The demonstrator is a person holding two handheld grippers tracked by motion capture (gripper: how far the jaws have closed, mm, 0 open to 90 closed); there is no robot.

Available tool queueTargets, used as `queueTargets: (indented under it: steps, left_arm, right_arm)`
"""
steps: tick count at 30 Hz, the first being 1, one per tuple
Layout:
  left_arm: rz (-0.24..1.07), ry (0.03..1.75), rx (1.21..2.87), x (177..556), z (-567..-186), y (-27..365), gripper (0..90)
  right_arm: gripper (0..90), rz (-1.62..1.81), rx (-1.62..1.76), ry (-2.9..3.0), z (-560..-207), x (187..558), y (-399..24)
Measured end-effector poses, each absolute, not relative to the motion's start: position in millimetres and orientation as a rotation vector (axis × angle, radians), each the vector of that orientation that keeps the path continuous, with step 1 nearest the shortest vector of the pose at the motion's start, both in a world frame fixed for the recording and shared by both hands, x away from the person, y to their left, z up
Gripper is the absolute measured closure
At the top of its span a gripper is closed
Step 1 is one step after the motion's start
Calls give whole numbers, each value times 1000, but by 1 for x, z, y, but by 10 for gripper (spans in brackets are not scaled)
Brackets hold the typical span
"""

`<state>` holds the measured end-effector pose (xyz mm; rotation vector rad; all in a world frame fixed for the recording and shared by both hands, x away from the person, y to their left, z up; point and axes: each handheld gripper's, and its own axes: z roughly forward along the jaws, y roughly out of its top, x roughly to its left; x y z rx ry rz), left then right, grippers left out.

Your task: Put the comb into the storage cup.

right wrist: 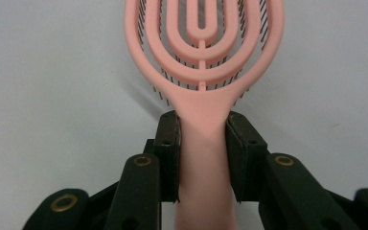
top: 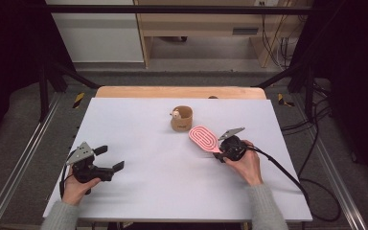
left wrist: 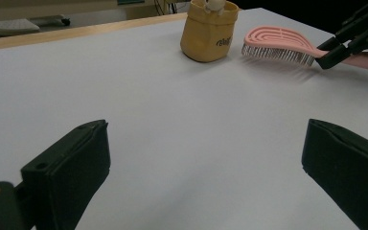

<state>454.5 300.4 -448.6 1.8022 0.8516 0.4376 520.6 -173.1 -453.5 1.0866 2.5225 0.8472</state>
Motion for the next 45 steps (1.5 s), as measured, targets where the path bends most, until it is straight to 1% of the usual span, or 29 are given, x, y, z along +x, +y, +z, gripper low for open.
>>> queueTargets:
  steps: [45]
  left_arm:
    - [431, 858, 1807, 455, -448, 296, 26]
  right_arm:
    - [692, 1059, 1054, 2405, -422, 500, -190]
